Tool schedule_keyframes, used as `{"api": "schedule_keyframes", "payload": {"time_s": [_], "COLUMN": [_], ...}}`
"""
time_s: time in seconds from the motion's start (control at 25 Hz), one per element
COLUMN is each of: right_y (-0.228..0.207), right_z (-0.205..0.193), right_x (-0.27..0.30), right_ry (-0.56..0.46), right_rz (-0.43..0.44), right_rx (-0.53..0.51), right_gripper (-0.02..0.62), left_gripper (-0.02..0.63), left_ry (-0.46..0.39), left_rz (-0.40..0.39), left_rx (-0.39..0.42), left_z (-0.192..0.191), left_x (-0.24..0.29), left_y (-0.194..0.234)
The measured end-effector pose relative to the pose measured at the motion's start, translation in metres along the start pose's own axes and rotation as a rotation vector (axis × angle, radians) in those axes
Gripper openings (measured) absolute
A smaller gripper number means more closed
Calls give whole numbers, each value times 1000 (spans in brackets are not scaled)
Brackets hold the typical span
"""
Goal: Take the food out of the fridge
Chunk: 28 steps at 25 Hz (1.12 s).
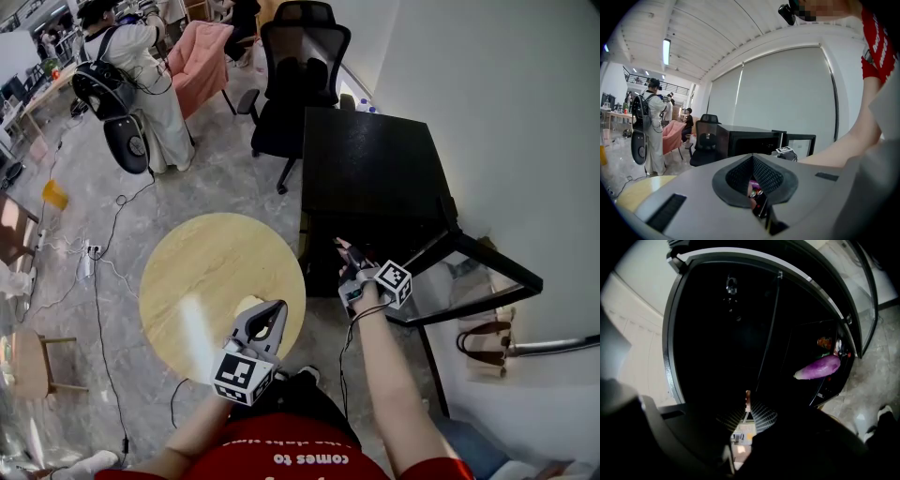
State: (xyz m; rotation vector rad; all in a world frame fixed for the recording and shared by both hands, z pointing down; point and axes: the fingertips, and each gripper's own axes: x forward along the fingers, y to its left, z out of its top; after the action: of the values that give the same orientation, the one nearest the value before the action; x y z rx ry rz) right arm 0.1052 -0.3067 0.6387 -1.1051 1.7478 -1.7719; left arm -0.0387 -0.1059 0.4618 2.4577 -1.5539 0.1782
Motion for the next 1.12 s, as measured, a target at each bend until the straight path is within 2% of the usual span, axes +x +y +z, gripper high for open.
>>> {"api": "schedule_keyframes", "payload": {"time_s": [0.08, 0.64, 1.12], "right_y": [9, 31, 25], "right_z": [-5, -33, -84], "right_x": [1, -29, -30], "right_ry": [19, 39, 128], "right_rz": [11, 104, 109], "right_rx": [-21, 20, 6], "right_gripper": [38, 37, 37], "left_gripper": [7, 6, 6], "left_ry": [-5, -39, -35], "left_rz": [-4, -19, 39], "left_rx": [2, 1, -17], "left_z": [1, 7, -4], "left_x": [-2, -23, -53], "left_y": [0, 6, 31]}}
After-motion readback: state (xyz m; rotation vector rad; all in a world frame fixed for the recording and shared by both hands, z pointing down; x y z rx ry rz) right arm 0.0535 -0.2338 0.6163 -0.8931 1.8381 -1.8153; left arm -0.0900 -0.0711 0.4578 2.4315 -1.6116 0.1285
